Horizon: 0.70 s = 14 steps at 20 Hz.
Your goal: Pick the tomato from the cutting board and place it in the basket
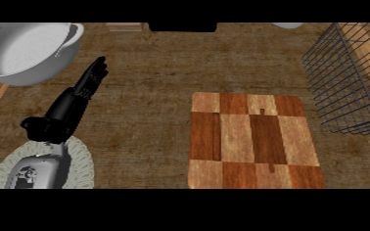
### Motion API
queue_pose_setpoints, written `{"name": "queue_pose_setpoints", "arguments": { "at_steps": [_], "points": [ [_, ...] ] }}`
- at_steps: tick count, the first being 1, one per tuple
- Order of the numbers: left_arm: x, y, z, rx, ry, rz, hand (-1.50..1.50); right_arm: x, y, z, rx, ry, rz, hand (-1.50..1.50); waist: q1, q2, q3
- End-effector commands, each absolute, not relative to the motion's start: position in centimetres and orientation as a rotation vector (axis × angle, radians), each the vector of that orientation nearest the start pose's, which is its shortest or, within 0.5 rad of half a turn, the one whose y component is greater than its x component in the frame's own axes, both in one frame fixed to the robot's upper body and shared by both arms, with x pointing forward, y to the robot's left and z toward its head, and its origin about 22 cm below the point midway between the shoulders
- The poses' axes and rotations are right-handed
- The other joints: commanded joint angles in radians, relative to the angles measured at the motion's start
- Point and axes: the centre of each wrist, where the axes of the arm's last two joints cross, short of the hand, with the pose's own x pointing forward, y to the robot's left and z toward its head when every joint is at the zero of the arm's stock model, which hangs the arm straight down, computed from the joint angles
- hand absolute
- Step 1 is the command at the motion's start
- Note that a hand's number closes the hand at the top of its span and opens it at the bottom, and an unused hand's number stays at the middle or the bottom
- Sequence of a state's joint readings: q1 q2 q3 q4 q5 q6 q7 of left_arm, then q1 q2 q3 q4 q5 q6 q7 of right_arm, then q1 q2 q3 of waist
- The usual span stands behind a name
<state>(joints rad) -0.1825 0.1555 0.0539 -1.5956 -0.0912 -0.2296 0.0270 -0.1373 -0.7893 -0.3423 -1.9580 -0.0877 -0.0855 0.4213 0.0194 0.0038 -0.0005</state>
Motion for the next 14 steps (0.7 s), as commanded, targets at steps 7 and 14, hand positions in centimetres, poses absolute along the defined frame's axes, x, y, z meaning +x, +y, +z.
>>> {"name": "queue_pose_setpoints", "arguments": {
  "at_steps": [7,14],
  "points": [
    [27.9,27.5,7.0,0.03,-1.691,-0.38,0.0,28.6,-42.3,20.8,-0.831,-1.665,0.211,1.5,-0.007,-0.002,0.001],
    [27.8,26.9,5.7,0.04,-1.682,-0.385,0.0,31.0,-45.2,17.8,-0.851,-1.68,0.219,1.5,-0.012,-0.002,0.001]
  ]
}}
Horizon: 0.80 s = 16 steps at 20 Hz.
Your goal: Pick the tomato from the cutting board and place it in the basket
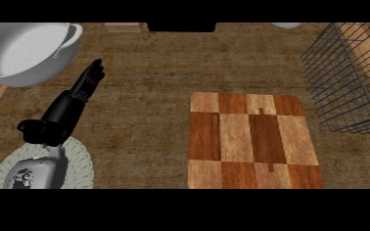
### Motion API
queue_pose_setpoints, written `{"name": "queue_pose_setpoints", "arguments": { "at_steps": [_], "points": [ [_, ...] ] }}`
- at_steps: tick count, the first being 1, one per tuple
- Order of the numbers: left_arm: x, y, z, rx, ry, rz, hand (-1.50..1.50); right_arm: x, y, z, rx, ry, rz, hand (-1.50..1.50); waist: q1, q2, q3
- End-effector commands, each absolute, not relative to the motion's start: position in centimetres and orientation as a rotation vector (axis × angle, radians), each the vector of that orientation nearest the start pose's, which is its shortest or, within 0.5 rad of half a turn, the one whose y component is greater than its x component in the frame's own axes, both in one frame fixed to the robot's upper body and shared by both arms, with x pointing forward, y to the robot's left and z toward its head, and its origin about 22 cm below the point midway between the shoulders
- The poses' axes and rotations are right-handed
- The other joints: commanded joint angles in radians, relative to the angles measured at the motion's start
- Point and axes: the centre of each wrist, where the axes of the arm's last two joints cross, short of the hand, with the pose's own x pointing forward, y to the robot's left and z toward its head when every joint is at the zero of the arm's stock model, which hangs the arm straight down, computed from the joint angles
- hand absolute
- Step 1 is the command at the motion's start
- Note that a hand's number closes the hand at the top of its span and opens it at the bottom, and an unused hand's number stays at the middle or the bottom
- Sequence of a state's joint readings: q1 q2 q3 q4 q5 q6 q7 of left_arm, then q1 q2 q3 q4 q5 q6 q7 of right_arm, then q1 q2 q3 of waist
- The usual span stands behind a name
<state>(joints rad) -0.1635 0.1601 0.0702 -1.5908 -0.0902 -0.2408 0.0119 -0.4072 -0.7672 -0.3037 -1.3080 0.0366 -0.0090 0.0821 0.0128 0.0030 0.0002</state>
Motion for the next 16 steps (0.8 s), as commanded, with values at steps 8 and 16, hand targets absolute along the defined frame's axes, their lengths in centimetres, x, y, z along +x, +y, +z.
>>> {"name": "queue_pose_setpoints", "arguments": {
  "at_steps": [8,16],
  "points": [
    [28.6,26.6,6.6,0.07,-1.707,-0.383,0.0,33.0,-47.4,14.6,-0.958,-1.739,0.206,1.5,-0.003,0.0,0.0],
    [29.2,26.0,6.5,0.035,-1.681,-0.394,0.0,34.8,-49.7,14.4,-0.935,-1.782,0.055,-1.5,0.007,0.004,0.001]
  ]
}}
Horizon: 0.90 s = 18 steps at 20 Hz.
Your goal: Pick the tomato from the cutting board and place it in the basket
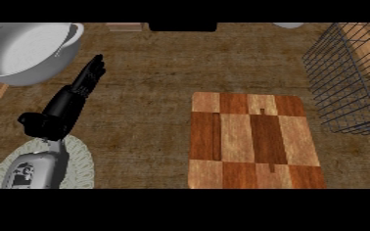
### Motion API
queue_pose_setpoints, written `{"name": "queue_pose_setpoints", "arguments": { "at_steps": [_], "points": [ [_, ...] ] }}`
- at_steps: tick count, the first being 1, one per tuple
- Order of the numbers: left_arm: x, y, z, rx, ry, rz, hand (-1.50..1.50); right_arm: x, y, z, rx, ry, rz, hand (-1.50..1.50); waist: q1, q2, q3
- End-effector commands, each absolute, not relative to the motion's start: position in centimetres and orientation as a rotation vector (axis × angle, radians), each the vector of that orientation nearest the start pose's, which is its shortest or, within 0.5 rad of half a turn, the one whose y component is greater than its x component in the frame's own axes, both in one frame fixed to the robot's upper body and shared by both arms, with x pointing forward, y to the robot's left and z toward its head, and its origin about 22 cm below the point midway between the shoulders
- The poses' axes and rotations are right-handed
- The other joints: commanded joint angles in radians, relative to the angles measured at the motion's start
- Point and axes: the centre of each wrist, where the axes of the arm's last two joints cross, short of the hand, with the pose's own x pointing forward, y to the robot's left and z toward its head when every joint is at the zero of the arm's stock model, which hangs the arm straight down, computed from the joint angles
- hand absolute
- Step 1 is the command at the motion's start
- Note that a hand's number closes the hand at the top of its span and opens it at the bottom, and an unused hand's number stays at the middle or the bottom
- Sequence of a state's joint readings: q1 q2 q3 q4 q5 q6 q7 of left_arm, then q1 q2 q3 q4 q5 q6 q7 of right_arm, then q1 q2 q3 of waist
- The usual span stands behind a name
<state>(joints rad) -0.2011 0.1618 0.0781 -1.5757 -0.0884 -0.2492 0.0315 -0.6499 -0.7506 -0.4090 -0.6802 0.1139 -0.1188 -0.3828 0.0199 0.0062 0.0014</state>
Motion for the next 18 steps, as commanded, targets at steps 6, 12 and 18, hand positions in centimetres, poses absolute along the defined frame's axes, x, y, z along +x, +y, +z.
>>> {"name": "queue_pose_setpoints", "arguments": {
  "at_steps": [6,12,18],
  "points": [
    [28.8,27.2,6.6,0.054,-1.702,-0.392,0.0,34.1,-51.1,15.6,-0.909,-1.857,0.069,-1.5,-0.009,-0.003,-0.001],
    [29.5,26.0,6.6,0.03,-1.685,-0.391,0.0,34.9,-50.9,17.4,-0.745,-1.908,-0.101,-1.5,-0.012,-0.004,-0.001],
    [28.5,26.9,6.0,0.014,-1.704,-0.374,0.0,30.6,-56.3,19.6,-0.652,-1.785,-0.263,-1.5,-0.001,0.002,0.001]
  ]
}}
